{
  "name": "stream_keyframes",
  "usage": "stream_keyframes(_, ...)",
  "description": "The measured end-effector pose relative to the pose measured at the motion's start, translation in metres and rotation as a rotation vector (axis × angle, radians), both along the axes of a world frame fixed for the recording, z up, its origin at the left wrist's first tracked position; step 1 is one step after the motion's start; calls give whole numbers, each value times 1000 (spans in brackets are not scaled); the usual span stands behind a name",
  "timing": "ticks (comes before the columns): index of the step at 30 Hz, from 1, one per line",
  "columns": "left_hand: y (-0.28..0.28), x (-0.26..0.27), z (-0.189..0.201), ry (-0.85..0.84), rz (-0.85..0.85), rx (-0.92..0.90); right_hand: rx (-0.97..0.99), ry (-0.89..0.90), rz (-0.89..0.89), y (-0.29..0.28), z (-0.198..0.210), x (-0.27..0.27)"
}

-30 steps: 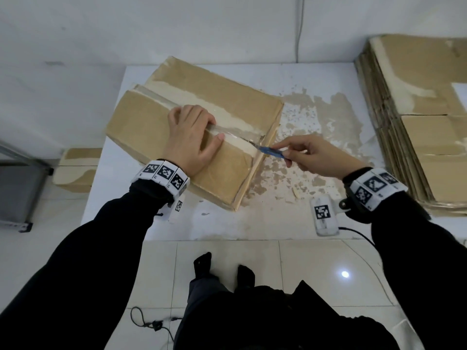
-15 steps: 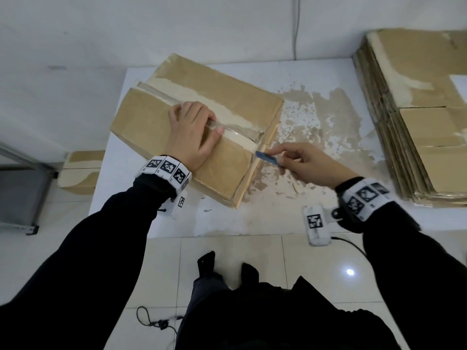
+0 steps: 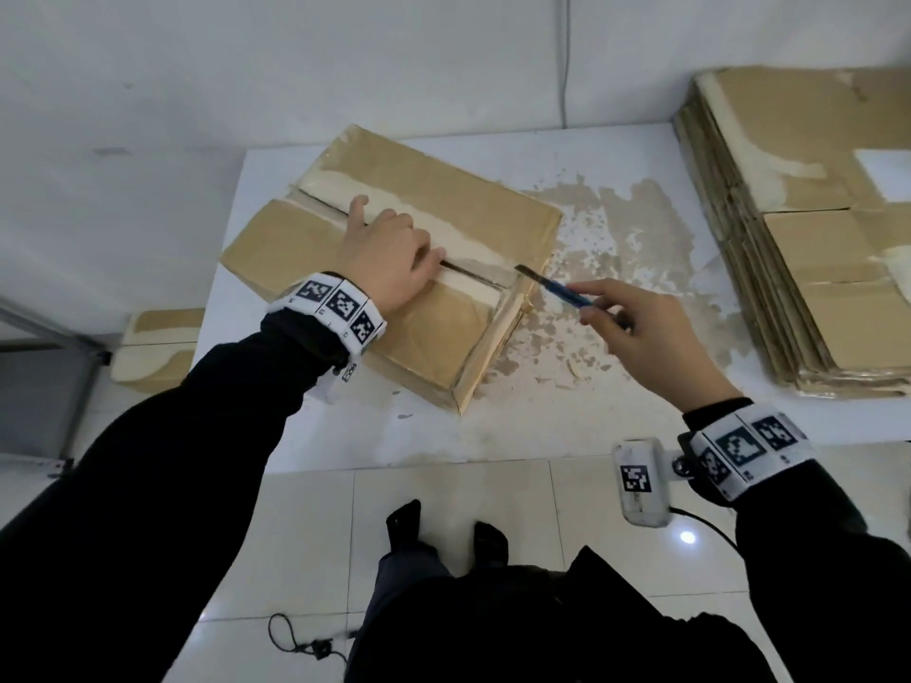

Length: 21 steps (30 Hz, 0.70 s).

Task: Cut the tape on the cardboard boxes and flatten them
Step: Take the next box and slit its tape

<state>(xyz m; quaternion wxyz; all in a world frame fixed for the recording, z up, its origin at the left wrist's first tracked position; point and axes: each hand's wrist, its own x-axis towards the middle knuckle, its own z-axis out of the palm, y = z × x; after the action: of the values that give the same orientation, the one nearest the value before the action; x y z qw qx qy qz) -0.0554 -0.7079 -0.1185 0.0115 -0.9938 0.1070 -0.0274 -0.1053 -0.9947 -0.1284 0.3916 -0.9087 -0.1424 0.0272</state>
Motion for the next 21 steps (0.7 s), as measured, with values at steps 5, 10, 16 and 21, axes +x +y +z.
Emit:
stream_keyframes(5,-9,12,14,468,378,-691,-150,-114,124,21,-8,6)
stream_keyframes(10,-30,15,9,392,831,-1170,-289,-195,180,28,-8,0)
stream_keyframes(16,-48,18,6,325,812,-1151,-479,-277,2,27,-8,11)
stream_keyframes(21,-37,15,9,266,613,-899,-63,-64,-219,-16,-27,11)
